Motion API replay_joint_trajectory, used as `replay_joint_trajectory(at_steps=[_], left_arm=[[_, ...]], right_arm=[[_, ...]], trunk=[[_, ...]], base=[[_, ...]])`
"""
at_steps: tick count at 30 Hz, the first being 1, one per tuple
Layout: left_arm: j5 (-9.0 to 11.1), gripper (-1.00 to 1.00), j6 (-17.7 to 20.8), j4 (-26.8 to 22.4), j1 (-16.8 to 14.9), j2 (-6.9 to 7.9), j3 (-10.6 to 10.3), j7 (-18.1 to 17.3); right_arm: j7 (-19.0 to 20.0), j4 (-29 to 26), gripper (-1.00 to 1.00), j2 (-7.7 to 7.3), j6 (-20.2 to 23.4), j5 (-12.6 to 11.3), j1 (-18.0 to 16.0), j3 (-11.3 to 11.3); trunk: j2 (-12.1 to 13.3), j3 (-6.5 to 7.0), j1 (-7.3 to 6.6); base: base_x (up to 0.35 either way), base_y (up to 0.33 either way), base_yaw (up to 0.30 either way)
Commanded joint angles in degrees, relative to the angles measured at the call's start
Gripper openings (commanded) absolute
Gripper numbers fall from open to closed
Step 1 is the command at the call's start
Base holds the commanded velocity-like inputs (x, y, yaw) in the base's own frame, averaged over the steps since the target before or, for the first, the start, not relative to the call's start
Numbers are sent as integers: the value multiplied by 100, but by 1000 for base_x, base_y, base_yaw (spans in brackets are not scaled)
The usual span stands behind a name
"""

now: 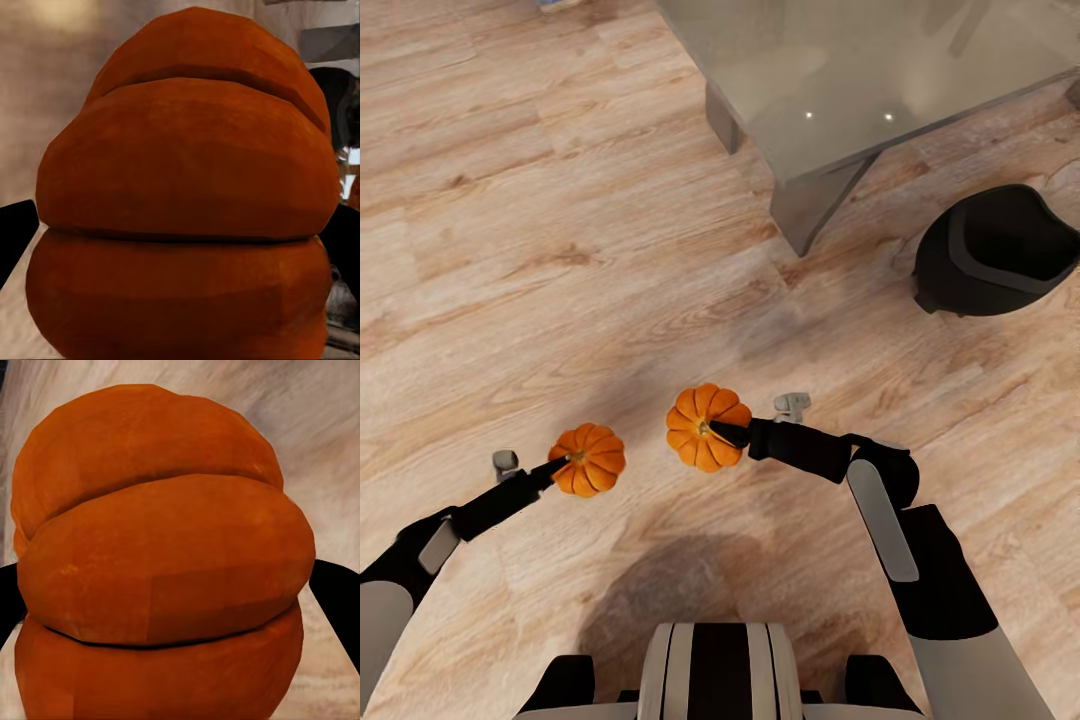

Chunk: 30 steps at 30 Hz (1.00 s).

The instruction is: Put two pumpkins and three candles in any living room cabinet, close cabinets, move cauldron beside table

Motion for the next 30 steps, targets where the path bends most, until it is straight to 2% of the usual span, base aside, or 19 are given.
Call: replay_joint_trajectory(at_steps=[1, 2, 4, 6, 7, 8, 9, 10, 12, 14, 17, 19, 22, 24, 29, 30], left_arm=[[-16, -100, 182, -80, -1, -16, 1, -15], [-17, -100, 287, -156, 2, -32, 1, -13], [1, -100, 501, -329, 54, -78, 0, -9], [25, -100, 645, -489, 255, -115, 23, -14], [26, -100, 680, -525, 309, -111, 34, -14], [32, -100, 746, -579, 416, -99, 56, -14], [41, -100, 770, -601, 472, -93, 77, -16], [68, -100, 800, -640, 595, -87, 157, -18], [87, -100, 815, -702, 725, -94, 274, -17], [110, -100, 832, -930, 1007, -121, 463, -15], [123, -100, 863, -1224, 1215, -146, 533, -15], [117, -100, 935, -1565, 1387, -229, 579, 0], [138, -100, 999, -1828, 1480, -340, 596, -1], [156, -100, 1221, -2046, 1563, -453, 607, 26], [187, -100, 1526, -2268, 1690, -588, 599, 250], [166, -100, 1555, -2310, 1710, -658, 591, 285]], right_arm=[[38, -1, -100, -1, 33, 16, -2, -7], [42, -1, -100, -15, 36, 16, -2, -7], [54, -1, -100, -152, 46, 12, -2, -8], [130, -1, -100, -507, 56, -19, -2, -4], [187, -1, -100, -601, 62, -27, -2, -10], [321, -1, -100, -764, 74, -34, -2, -37], [391, -1, -100, -838, 79, -38, -2, -70], [524, -1, -100, -970, 90, -45, -2, -171], [645, -1, -100, -1076, 102, -49, 10, -266], [794, 1, -100, -1256, 118, -49, 130, -408], [849, 0, -100, -1458, 119, -50, 249, -526], [889, -1, -100, -1665, 114, -53, 374, -608], [905, 1, -100, -1751, 85, -53, 439, -618], [907, -1, -100, -1785, 58, -49, 491, -613], [902, 2, -100, -1793, 29, -25, 579, -584], [899, 3, -100, -1790, 23, -16, 588, -576]], trunk=[[1, 20, -3], [2, 42, -5], [5, 86, -10], [7, 130, -16], [9, 153, -18], [10, 175, -21], [11, 197, -23], [13, 219, -26], [15, 263, -31], [18, 308, -36], [22, 374, -44], [25, 418, -49], [29, 485, -57], [31, 531, -62], [38, 667, -75], [39, 697, -77]], base=[[0, 0, 0], [0, 0, 0], [0, 0, 0], [0, 0, 0], [0, 0, 0], [0, 0, 0], [0, 0, 0], [0, 0, 0], [0, 0, 0], [0, 0, 0], [0, 0, 0], [0, 0, 0], [0, 0, 0], [0, 0, 0], [0, 0, 0], [0, 0, 0]])
